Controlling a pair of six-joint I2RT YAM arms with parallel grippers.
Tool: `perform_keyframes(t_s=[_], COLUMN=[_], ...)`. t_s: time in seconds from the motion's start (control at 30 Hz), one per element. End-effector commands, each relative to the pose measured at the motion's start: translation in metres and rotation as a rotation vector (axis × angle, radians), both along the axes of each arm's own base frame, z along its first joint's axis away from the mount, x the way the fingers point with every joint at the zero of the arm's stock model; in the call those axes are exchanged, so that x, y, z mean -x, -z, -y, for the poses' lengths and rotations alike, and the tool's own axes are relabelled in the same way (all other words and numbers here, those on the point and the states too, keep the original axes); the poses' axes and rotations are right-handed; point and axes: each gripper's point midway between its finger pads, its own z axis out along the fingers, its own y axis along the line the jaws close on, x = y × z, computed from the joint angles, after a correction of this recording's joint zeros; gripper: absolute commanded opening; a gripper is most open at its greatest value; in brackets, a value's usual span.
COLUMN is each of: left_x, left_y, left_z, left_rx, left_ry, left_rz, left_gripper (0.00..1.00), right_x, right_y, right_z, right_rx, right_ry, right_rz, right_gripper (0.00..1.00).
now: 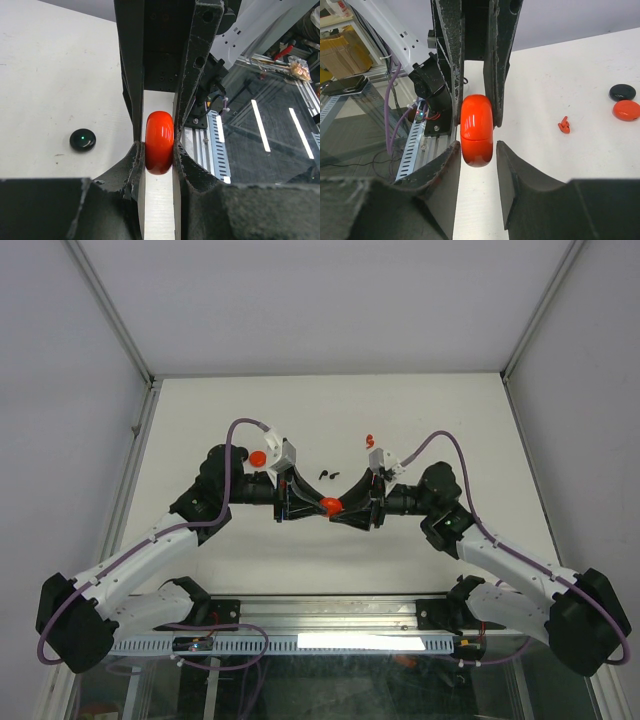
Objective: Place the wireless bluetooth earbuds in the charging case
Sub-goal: Open the charging case.
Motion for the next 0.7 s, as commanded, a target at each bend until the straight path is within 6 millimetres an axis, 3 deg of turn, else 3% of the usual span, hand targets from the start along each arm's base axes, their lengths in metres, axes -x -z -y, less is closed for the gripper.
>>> perform_keyframes(t_s=[0.0,0.2,0.4,0.47,0.5,0.67], left_x=[-0.003,-0.003,-0.006,-0.009,-0.012,-0.024], left_y=[-0.019,-0.018,-0.021,-0.022,-0.022,-0.020], left_z=[-0.001,0.000,-0.001,-0.002,-0.003,-0.006], left_rx=[0.049,0.048,0.054,0.056,0.056,0.054], left_ry=[-0.003,-0.001,-0.025,-0.055,-0.074,-0.171], left_rz=[0.093,0.087,0.081,0.075,0.071,0.046], left_gripper=[0.00,0.00,0.05,0.14,0.24,0.43], right_x=[0.001,0.005,0.004,0.005,0.005,0.009], right_y=[-0.028,-0.031,-0.026,-0.024,-0.024,-0.026], right_z=[-0.003,-0.003,-0.004,-0.004,-0.004,-0.002], right_rx=[-0.077,-0.090,-0.076,-0.072,-0.071,-0.074], right_ry=[-0.014,-0.033,-0.043,-0.045,-0.046,-0.058], right_rz=[0.066,0.066,0.057,0.057,0.058,0.073], right_gripper=[0.37,0.32,0.07,0.00,0.00,0.00])
